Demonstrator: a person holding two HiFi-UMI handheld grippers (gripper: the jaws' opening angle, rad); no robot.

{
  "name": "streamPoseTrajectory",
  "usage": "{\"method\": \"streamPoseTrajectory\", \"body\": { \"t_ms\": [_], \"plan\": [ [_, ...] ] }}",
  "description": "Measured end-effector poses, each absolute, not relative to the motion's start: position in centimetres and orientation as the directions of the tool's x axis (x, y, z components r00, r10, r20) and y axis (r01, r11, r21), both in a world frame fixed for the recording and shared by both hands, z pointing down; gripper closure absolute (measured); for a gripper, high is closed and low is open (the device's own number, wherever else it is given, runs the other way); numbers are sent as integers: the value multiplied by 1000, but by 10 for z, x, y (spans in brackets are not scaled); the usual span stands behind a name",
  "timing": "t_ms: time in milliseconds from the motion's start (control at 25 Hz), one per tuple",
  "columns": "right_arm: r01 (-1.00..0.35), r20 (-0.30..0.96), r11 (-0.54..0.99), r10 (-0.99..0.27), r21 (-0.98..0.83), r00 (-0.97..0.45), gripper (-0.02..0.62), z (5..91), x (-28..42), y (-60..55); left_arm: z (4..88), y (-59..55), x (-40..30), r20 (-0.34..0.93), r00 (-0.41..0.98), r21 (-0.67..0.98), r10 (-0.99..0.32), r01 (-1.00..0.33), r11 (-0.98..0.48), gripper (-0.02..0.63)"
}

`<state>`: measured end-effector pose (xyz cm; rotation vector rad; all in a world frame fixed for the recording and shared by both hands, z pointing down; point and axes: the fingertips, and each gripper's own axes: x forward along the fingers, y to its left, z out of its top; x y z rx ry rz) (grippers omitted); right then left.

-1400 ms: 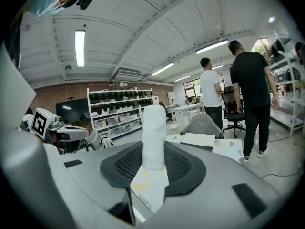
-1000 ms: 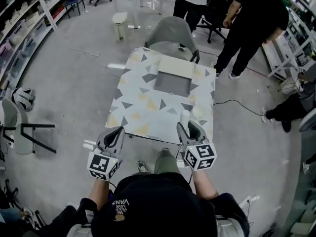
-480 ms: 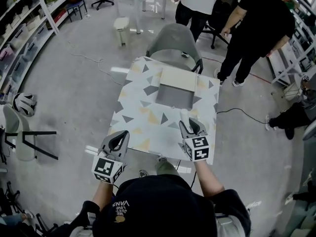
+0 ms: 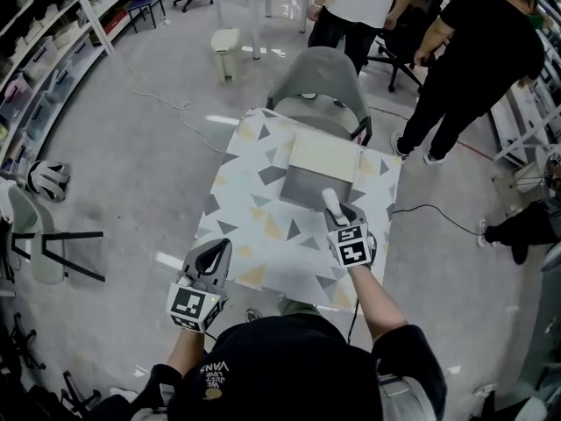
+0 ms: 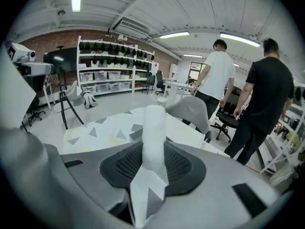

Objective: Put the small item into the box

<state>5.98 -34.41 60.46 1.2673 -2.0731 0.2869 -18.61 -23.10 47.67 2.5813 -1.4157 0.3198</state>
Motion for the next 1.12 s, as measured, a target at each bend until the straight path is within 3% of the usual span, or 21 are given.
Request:
{"method": "streamPoseTrajectory", "body": {
  "t_ms": [480, 1120],
  "plan": [
    [-777, 831, 601, -518, 187, -201, 468, 705, 64, -414, 501, -257, -186, 342, 478, 89, -809, -874, -479, 600],
    [-710, 947, 694, -294, 116, -132, 466, 773, 58, -459, 524, -271, -192, 411, 419, 81, -809, -901, -425, 600]
  ]
}}
